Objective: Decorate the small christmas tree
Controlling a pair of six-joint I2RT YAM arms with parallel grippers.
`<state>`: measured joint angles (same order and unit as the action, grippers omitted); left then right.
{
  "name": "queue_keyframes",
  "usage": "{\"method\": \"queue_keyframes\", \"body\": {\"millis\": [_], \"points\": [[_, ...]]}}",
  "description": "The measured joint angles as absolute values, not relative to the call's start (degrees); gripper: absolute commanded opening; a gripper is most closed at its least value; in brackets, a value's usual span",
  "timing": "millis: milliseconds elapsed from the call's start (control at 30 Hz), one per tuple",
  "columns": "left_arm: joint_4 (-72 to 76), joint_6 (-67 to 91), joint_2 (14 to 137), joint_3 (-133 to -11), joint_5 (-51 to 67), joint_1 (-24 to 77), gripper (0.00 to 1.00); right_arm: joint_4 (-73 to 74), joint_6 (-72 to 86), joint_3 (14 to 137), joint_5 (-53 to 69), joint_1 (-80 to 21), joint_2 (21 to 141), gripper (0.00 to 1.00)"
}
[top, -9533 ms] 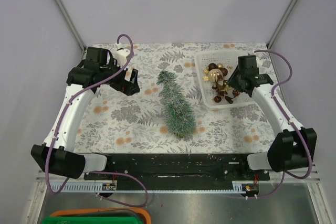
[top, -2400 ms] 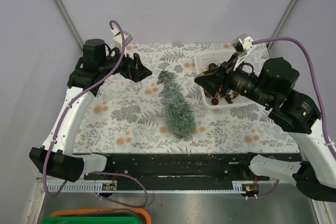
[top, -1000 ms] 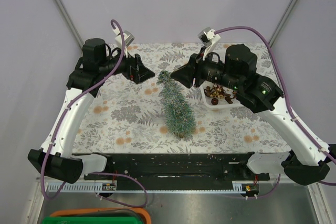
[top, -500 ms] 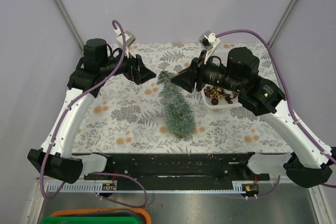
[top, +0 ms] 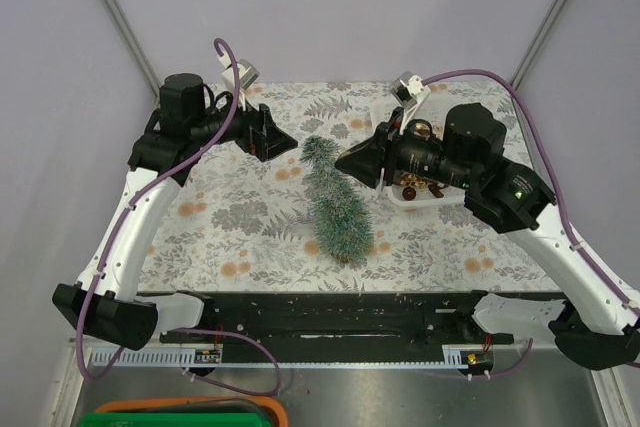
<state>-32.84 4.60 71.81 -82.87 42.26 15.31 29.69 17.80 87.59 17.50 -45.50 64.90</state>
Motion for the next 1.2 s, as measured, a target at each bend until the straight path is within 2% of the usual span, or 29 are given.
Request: {"method": "queue_keyframes", "body": {"millis": [400, 767, 1200], "points": [[-32.9, 4.6, 71.7, -82.9, 42.3, 15.3, 0.95, 29.2, 17.8, 84.9, 17.6, -45.5, 63.9, 0.07], [-32.9, 4.6, 71.7, -82.9, 42.3, 15.3, 0.95, 21.8, 18.4, 80.4, 19.9, -45.5, 67.2, 0.06], [-32.8, 4.6, 71.7, -82.8, 42.9, 15.3, 0.95, 21.0, 17.6, 73.0, 10.3, -45.5, 58.3, 0.06]]}}
